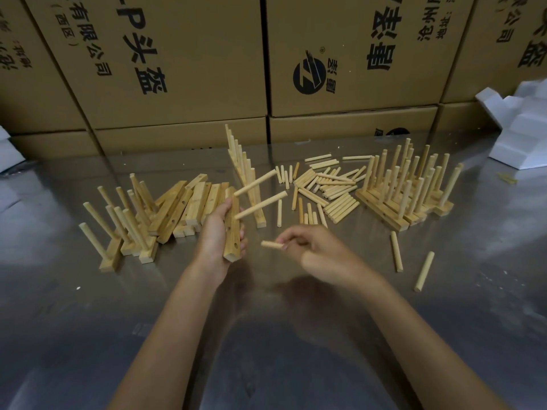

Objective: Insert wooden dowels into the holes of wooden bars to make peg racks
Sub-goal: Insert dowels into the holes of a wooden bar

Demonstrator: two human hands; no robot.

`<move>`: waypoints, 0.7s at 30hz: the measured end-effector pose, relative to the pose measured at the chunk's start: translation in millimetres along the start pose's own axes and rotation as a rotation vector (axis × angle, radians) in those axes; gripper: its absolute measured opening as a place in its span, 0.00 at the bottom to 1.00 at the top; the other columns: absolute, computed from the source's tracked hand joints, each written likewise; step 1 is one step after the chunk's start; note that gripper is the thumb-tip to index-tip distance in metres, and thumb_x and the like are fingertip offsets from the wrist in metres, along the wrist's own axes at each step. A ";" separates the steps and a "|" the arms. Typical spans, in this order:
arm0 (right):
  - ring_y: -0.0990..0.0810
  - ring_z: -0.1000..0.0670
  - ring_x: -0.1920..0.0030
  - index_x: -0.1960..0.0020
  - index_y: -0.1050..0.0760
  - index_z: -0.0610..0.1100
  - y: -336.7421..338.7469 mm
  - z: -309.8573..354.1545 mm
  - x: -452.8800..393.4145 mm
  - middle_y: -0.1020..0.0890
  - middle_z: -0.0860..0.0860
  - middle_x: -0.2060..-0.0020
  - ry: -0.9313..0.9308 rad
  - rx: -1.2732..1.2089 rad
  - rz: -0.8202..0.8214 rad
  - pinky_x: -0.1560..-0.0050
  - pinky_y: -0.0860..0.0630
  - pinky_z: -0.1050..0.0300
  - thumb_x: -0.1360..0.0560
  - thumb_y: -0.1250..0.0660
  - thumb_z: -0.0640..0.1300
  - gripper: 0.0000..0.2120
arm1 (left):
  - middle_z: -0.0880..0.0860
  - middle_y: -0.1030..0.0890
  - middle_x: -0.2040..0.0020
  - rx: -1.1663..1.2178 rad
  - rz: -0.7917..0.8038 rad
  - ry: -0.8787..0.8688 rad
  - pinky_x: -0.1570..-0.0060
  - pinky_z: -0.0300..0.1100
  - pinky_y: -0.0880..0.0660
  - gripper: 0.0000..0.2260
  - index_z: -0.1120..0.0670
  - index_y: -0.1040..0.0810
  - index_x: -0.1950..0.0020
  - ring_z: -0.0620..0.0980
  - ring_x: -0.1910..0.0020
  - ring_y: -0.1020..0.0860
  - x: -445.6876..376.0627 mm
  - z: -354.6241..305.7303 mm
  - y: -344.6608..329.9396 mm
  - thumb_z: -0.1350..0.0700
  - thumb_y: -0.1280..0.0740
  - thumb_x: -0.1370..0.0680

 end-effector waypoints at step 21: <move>0.23 0.62 0.63 0.48 0.15 0.50 -21.0 35.8 15.2 0.17 0.59 0.59 0.401 0.188 -0.245 0.61 0.31 0.71 0.25 0.30 0.46 0.08 | 0.45 0.27 0.72 -0.239 0.014 -0.202 0.75 0.36 0.31 0.15 0.51 0.21 0.47 0.42 0.75 0.30 0.4 -8.2 -8.5 0.44 0.42 0.16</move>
Point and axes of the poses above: each hand's wrist, its own x-axis away from the middle knuckle, its own y-axis out of the back of the hand, z = x × y, the point moved 7 cm from there along -x, towards the middle knuckle
